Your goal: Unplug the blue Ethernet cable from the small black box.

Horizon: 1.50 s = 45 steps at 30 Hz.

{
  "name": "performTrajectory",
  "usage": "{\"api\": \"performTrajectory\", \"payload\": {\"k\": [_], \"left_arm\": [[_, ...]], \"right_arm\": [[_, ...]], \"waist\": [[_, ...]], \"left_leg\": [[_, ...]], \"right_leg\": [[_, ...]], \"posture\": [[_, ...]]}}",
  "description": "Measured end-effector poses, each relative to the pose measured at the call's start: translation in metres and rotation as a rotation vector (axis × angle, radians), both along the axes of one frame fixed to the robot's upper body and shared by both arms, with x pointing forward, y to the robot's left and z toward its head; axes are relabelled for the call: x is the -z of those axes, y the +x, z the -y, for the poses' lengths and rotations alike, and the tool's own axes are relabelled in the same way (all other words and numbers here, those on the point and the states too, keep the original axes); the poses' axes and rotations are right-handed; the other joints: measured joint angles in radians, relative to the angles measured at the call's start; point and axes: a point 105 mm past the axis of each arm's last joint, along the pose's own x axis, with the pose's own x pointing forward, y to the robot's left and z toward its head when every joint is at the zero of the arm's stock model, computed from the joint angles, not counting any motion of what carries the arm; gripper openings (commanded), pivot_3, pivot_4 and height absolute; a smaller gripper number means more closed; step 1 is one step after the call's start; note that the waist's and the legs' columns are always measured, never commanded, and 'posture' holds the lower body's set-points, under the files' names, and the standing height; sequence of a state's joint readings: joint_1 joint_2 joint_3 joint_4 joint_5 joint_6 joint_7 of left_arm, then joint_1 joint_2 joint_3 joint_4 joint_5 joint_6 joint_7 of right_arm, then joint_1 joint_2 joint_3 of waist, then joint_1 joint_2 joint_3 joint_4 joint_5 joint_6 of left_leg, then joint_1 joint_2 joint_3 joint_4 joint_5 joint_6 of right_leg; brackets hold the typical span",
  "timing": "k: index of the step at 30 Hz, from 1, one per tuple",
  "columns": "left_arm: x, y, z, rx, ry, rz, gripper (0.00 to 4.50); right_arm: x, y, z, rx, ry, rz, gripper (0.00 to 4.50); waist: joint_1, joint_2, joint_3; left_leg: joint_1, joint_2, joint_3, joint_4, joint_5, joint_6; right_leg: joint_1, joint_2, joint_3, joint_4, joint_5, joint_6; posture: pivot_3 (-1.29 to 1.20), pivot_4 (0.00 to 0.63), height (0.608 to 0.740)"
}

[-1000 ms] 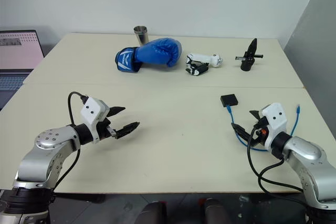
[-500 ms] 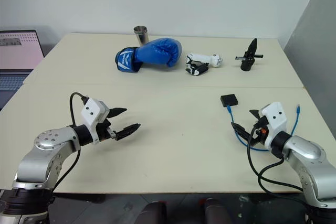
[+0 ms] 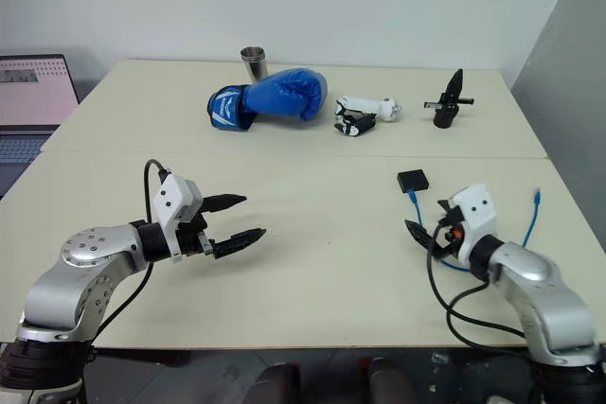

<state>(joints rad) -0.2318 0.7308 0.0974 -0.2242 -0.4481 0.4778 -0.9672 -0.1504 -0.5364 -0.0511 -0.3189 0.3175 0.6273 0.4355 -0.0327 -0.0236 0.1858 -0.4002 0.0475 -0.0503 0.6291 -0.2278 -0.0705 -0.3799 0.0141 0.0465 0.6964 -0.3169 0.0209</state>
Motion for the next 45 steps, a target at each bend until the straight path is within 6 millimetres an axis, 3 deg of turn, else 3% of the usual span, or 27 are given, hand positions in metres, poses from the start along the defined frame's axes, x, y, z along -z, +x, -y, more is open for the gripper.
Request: {"api": "performTrajectory", "payload": {"k": [7,13,19,24,31,34,38,41,45], "left_arm": [[-0.001,-0.004,0.016,0.1,0.006,-0.012,4.5],[0.0,-0.005,0.017,0.116,0.01,-0.013,4.5],[0.001,-0.006,0.019,0.127,0.012,-0.01,4.5],[0.002,-0.006,0.021,0.133,0.008,-0.007,4.5],[0.005,-0.005,0.02,0.125,0.001,-0.021,4.5],[0.011,-0.002,0.016,0.106,-0.015,-0.052,4.5],[0.018,0.0,0.013,0.089,-0.057,-0.117,4.5],[0.013,0.007,0.018,0.095,-0.184,-0.217,4.5],[-0.011,0.012,0.021,0.141,-0.317,-0.304,4.5]], "right_arm": [[0.026,0.034,-0.01,0.138,-0.049,0.016,4.42],[0.026,0.051,-0.017,0.202,-0.016,0.044,4.42],[0.027,0.057,-0.022,0.224,0.029,0.029,3.25],[0.027,0.059,-0.02,0.234,0.032,0.019,1.77],[0.027,0.059,-0.016,0.235,0.012,0.021,0.12],[0.026,0.056,-0.012,0.218,-0.028,0.029,0.11],[0.019,0.041,-0.022,0.028,-0.205,0.111,0.11],[-0.003,0.024,-0.051,-0.283,-0.398,0.3,0.11],[-0.035,0.002,-0.09,-0.639,-0.56,0.575,0.11]], "waist": [[-0.002,0.001,0.0],[-0.001,0.0,0.0],[-0.002,0.0,0.0],[0.001,0.0,0.0],[0.002,0.0,0.0],[0.002,0.001,0.0],[0.0,0.002,0.001],[-0.001,0.002,0.002],[-0.011,0.001,0.002]], "left_leg": [[-0.001,0.0,0.0,0.0,0.0,0.0],[0.0,0.0,0.001,0.0,0.0,0.0],[0.0,0.0,0.0,0.0,0.0,0.0],[0.0,0.0,0.0,0.0,0.0,0.0],[0.0,0.0,0.0,0.0,0.0,0.0],[0.0,0.0,0.0,0.0,0.0,0.0],[-0.002,0.0,0.001,0.0,0.0,0.0],[-0.002,0.0,0.0,0.0,0.0,0.0],[-0.002,0.0,0.0,0.0,0.0,0.0]], "right_leg": [[-0.001,0.0,0.001,0.0,0.0,-0.001],[-0.001,0.0,0.001,0.001,0.001,-0.001],[-0.001,0.0,0.0,0.001,0.001,-0.001],[-0.001,0.0,0.0,0.001,0.001,-0.001],[0.0,0.0,0.0,0.001,0.001,-0.001],[0.0,0.0,0.0,0.0,0.001,-0.001],[-0.002,0.0,0.0,0.001,0.0,-0.001],[-0.004,0.0,0.0,0.001,0.0,0.0],[-0.003,0.001,-0.001,0.001,0.0,0.0]], "posture": [[0.0,0.15,0.74],[0.0,0.15,0.74],[0.0,0.15,0.74],[0.0,0.15,0.74],[0.0,0.15,0.74],[0.0,0.15,0.74],[0.0,0.15,0.74],[0.0,0.15,0.74],[0.0,0.15,0.74]]}}
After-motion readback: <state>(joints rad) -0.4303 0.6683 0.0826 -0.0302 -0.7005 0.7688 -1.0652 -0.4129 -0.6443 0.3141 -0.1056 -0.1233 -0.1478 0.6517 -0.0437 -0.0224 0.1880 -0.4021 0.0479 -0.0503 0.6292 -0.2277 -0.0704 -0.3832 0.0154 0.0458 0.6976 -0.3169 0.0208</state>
